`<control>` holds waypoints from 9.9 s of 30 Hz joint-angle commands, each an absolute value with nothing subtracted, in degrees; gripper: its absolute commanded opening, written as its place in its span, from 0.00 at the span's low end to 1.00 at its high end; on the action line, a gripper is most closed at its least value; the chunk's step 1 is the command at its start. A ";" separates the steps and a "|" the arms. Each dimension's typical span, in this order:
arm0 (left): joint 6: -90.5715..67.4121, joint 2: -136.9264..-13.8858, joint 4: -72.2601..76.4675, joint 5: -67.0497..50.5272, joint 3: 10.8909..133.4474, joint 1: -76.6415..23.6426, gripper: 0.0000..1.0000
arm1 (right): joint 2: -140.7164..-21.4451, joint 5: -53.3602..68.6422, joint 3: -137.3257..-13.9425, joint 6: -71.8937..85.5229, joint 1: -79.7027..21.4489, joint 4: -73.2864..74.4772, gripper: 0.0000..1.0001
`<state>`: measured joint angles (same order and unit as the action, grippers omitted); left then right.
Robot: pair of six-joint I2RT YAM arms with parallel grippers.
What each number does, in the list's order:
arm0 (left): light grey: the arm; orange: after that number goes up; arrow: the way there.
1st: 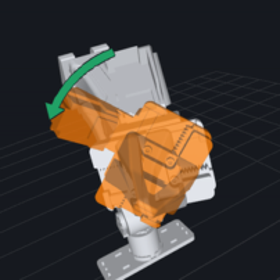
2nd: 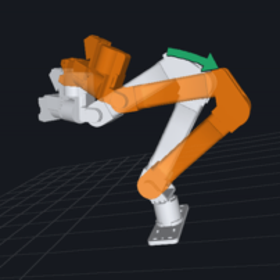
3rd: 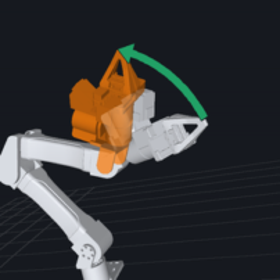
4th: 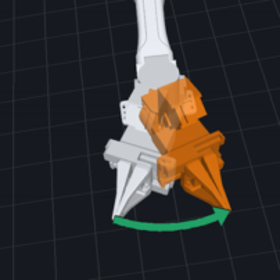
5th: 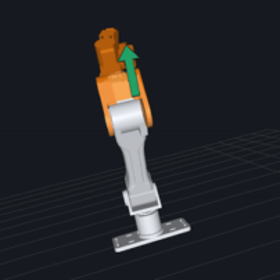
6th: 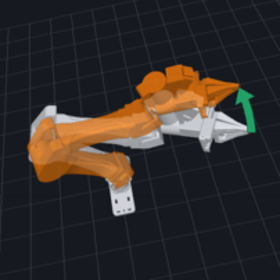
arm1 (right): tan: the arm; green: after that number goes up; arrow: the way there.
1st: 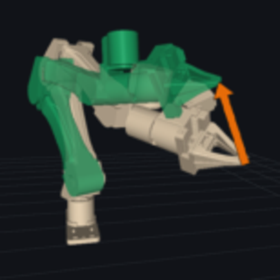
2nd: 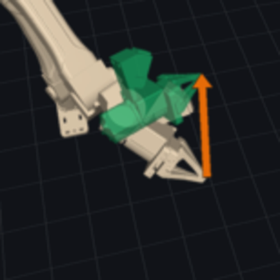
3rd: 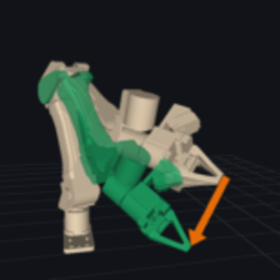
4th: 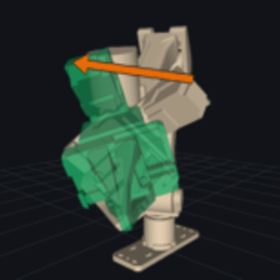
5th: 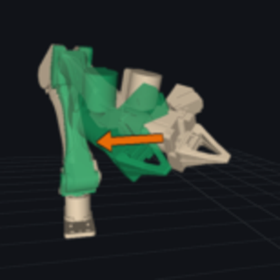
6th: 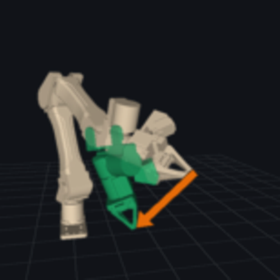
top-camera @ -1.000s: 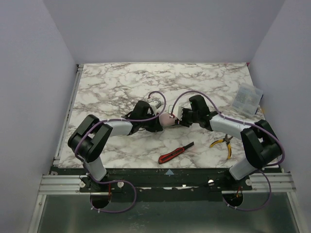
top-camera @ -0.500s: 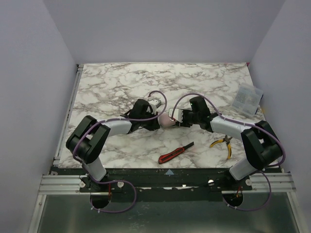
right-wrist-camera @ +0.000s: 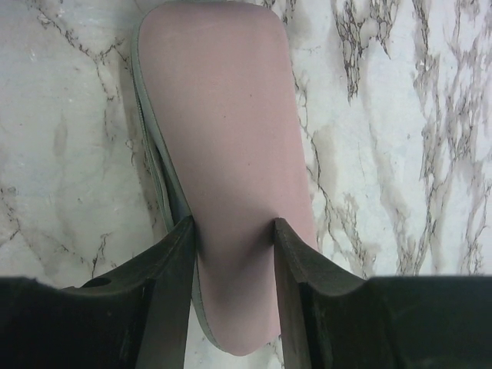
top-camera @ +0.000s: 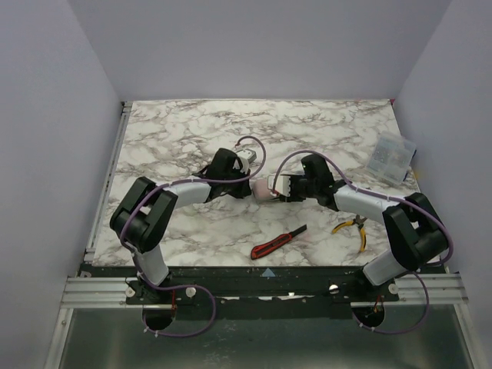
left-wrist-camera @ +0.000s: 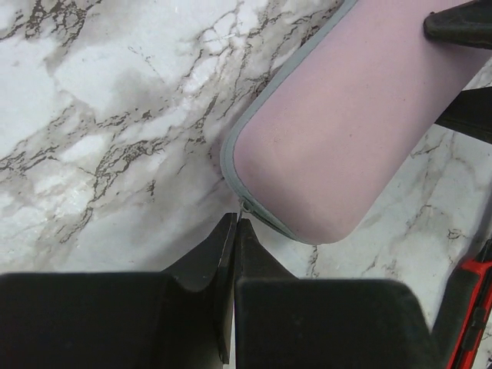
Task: Open the umbrella
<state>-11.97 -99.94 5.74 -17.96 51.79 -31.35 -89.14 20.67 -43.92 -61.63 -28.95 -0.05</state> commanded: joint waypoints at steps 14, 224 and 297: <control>-5.74 -102.76 7.87 -19.62 57.58 -28.21 0.00 | -91.08 20.66 -39.97 -64.58 -27.07 11.04 0.47; -18.65 -93.00 7.82 -26.75 53.97 -28.99 0.70 | -108.89 48.06 -68.36 15.15 -10.02 27.65 0.70; -8.97 -104.19 -27.40 13.74 72.28 -33.02 0.69 | -107.15 57.25 -84.00 23.45 -9.97 21.69 0.00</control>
<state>-12.23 -102.63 -21.61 9.58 67.31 -34.20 -110.50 51.94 -80.71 19.51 -11.60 25.02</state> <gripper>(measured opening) 0.683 0.454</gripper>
